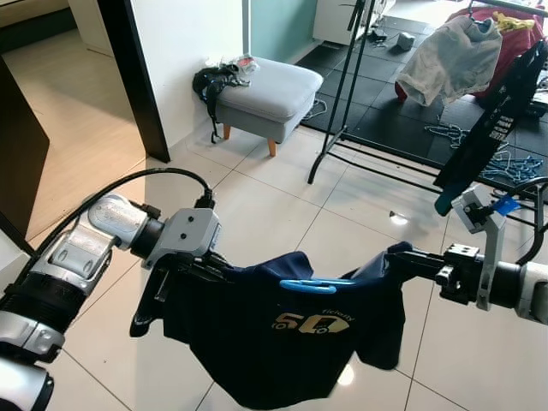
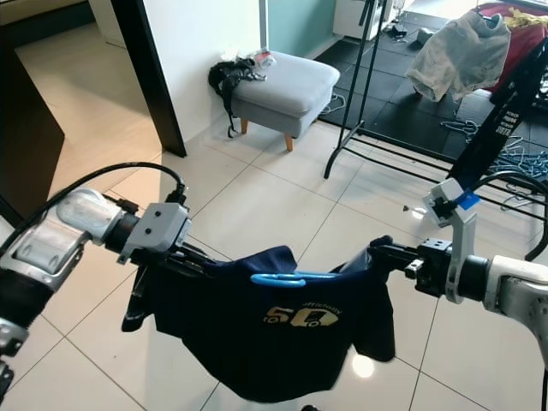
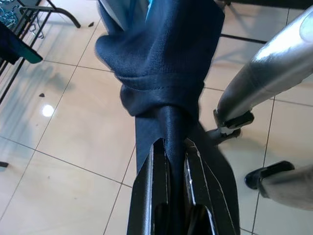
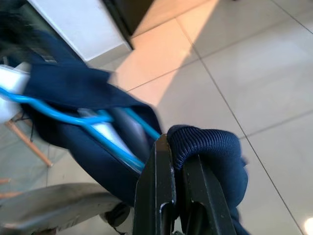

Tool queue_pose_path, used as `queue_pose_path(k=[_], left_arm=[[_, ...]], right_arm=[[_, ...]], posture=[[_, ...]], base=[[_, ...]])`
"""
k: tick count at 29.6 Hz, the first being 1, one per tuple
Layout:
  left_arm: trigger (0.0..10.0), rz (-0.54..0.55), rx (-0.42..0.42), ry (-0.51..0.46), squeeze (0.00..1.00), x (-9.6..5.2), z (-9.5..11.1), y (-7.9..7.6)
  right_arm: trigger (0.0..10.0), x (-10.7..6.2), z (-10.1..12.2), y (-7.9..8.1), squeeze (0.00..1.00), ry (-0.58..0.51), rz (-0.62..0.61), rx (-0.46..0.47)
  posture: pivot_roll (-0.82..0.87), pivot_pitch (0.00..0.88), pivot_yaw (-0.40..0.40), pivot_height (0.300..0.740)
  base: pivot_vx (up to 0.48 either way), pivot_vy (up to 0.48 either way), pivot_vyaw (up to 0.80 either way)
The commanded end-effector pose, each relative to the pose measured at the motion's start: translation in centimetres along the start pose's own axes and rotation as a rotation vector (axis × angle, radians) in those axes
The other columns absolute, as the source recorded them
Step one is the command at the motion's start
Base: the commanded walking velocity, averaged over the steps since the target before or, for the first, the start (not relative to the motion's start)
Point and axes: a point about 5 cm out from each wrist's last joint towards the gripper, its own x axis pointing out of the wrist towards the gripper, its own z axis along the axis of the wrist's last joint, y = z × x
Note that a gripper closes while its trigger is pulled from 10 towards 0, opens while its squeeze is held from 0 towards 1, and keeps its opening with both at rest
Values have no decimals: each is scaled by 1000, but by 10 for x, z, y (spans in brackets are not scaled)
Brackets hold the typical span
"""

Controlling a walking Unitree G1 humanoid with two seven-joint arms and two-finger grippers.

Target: Hang hanger

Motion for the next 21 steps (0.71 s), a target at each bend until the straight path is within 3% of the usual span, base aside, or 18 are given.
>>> queue_pose_path(k=[1,8,15,17,21], left_arm=[[10000,6,22,7,0,4,1,3],[10000,60,10,15,0,5,4,15],[10000,69,-36,-82,0,2,15,26],[10000,33,-50,-136,0,-2,21,27],[10000,4,-53,-152,0,-5,23,26]], right_arm=[[0,0,5,7,0,-4,42,-29],[0,4,11,20,0,13,136,-74],[0,12,17,42,0,44,296,-136],[0,14,16,42,0,63,300,-150],[0,15,15,41,0,71,296,-155]], posture=[[-45,157,-12,740],[-44,158,-9,740],[-45,158,-5,740],[-45,155,-5,740],[-45,151,-6,740]], base=[[0,0,0],[0,0,0],[0,0,0],[0,0,0],[0,0,0]])
